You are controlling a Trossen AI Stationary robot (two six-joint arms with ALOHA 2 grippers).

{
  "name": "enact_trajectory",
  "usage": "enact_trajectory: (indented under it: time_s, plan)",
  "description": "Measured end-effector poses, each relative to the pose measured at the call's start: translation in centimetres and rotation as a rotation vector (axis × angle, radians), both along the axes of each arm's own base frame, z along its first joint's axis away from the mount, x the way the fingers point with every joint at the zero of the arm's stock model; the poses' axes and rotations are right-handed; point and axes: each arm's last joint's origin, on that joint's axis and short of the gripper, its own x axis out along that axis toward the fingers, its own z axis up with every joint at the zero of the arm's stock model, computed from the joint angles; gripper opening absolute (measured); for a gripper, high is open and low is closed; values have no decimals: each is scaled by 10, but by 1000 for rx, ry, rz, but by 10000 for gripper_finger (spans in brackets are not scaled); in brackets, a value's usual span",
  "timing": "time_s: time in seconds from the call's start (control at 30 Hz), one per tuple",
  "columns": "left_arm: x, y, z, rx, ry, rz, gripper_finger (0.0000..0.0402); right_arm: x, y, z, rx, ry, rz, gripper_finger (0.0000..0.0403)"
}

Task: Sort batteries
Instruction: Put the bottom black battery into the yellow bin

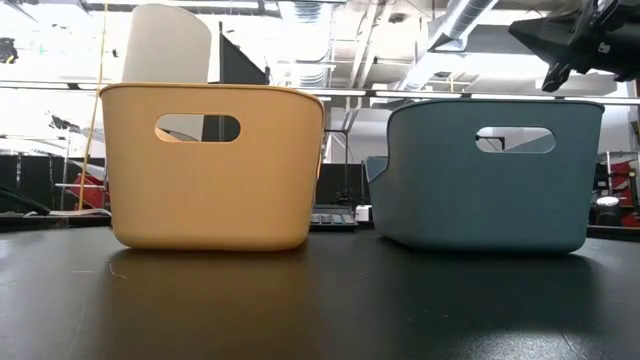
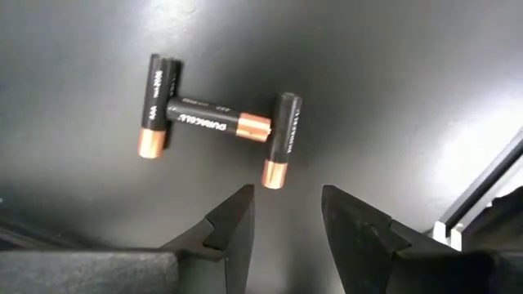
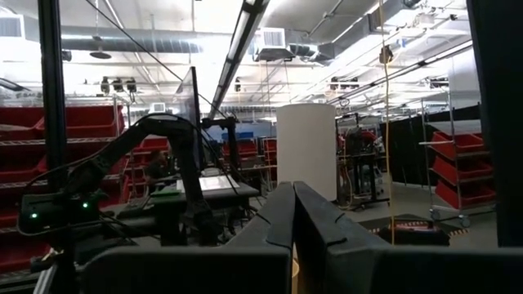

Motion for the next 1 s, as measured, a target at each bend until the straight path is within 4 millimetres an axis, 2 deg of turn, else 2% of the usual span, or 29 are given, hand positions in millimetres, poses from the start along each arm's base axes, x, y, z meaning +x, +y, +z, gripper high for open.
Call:
enact_trajectory:
  time_s: [0.77,1.0]
  plan:
    - [-2,6,-23,-40,-39,45,137,0,0,0,-3,4,-1,24]
    - [-2,7,-24,-37,-39,44,137,0,0,0,-3,4,-1,24]
